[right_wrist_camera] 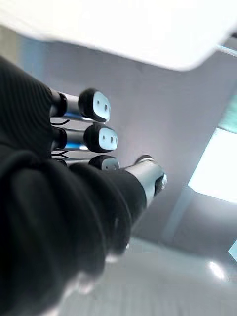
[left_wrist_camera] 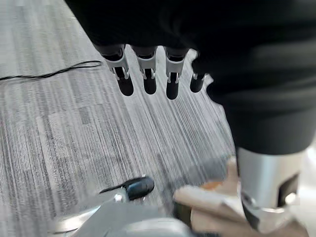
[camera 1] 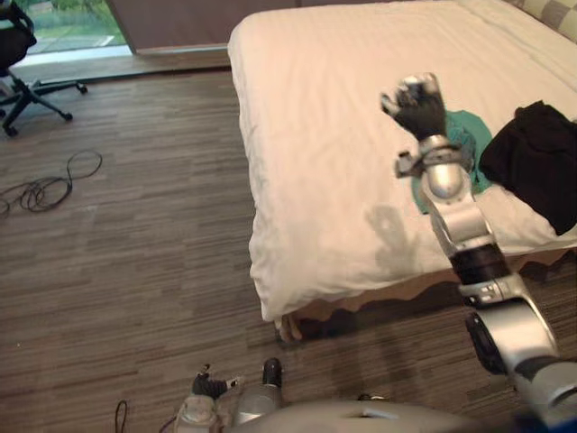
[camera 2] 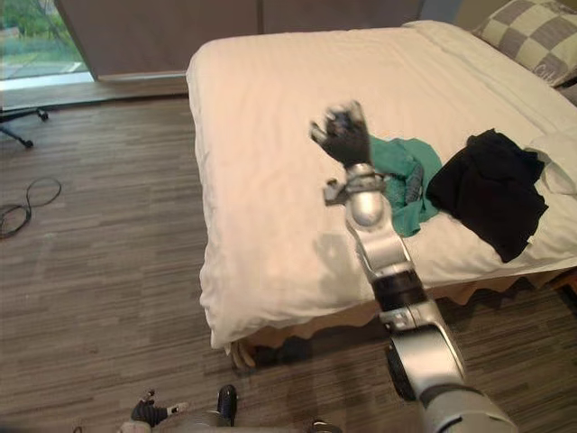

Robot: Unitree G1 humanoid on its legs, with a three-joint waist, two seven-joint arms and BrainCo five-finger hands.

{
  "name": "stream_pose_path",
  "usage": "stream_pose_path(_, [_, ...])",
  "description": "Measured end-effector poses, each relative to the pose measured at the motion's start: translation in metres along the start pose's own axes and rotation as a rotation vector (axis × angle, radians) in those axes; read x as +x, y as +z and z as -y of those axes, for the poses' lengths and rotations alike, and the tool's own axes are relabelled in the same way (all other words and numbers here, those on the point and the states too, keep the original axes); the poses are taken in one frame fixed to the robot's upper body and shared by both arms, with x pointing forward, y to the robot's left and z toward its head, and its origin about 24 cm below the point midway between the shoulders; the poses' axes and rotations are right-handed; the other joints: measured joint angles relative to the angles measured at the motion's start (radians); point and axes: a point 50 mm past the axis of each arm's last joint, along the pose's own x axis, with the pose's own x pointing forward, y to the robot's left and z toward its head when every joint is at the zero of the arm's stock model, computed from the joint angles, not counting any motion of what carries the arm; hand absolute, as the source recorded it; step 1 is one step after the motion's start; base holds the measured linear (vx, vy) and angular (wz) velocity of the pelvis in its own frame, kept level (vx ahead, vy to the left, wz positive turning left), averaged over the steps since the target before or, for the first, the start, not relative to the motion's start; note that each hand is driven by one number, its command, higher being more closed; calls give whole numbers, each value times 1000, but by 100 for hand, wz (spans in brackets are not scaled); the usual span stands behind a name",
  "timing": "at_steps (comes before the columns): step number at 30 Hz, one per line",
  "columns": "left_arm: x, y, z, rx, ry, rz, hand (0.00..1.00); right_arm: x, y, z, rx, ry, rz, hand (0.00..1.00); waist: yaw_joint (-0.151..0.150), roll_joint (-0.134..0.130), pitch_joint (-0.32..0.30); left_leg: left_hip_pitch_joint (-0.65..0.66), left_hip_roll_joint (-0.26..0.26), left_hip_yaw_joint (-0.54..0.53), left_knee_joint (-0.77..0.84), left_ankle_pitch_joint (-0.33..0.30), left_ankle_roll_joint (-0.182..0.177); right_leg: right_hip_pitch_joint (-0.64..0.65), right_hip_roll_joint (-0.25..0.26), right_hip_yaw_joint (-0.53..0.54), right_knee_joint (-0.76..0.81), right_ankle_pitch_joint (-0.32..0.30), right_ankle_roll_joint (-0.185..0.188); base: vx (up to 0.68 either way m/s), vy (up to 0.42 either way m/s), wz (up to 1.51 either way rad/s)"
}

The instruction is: Tidy the bed and pick cloth on bed and put in laundry

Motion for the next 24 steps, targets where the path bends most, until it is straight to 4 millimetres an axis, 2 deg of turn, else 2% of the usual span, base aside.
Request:
stream_pose_path(1, [2,6,-3,-45,15,3,0,5,3,-17,52,39,1,100,15,-2,7,-16,7,-29,0,11,-2,0,7,-21,0,-4,-5,-144,-54,57])
stream_pose_path(4, [8,22,-10,-102,47,22,0,15,5,-37,153,58,-20,100,47,-13,46,-48,17,-89,0,34,-19,-5,24,-65,4,-11,-16,-149,-52,56])
stream_pose_path(7, [13,39,-22,-154,90,54,0,24,9,-61,280,76,-56,100,86,-37,85,-117,33,-152,0,53,-38,-59,49,-107,24,-21,-31,-140,-60,46])
stream_pose_path(9, [15,47,-27,-167,106,70,0,27,7,-70,323,81,-88,100,102,-44,110,-145,38,-178,0,60,-45,-76,56,-127,38,-24,-35,-77,-56,36])
stream_pose_path(12, [17,78,-32,-231,114,151,0,33,9,-81,382,81,-116,100,122,-47,165,-205,45,-217,2,90,-57,-139,56,-164,100,-48,-42,-64,-45,40])
stream_pose_path(13, [17,99,-36,-262,117,203,0,39,15,-81,385,76,-104,100,128,-47,192,-238,47,-237,5,102,-62,-182,51,-175,143,-61,-48,-59,-24,27])
stream_pose_path(14, [17,109,-39,-271,121,230,0,42,18,-80,395,68,-99,100,130,-46,202,-257,48,-243,5,106,-67,-203,50,-183,163,-69,-49,-64,-34,37])
stream_pose_path(15, [15,136,-44,-310,135,300,0,52,30,-75,425,38,-71,100,139,-48,234,-297,49,-264,5,122,-78,-251,45,-199,209,-88,-55,-63,-35,38])
stream_pose_path(17, [12,161,-46,-335,134,362,0,59,36,-70,447,5,-61,100,140,-48,243,-342,47,-283,6,136,-83,-303,35,-220,257,-113,-56,-41,-39,40])
stream_pose_path(19, [3,202,-45,-380,117,466,0,68,45,-57,493,-56,-43,100,140,-50,261,-398,32,-305,6,155,-87,-382,1,-237,354,-164,-61,-6,-45,42])
stream_pose_path(20, [0,211,-44,-384,110,493,0,70,47,-53,493,-70,-36,100,139,-50,262,-416,27,-311,6,159,-87,-405,-9,-242,379,-176,-62,-23,-63,41])
stream_pose_path(21, [-9,235,-40,-391,85,560,0,73,50,-40,470,-101,-18,100,140,-47,264,-460,16,-324,6,173,-88,-464,-31,-252,437,-206,-67,-30,-60,34])
stream_pose_path(24, [-26,272,-38,-412,53,671,0,79,55,-17,447,-159,12,100,136,-38,285,-527,11,-348,6,203,-92,-545,-50,-265,503,-234,-79,-39,-61,30])
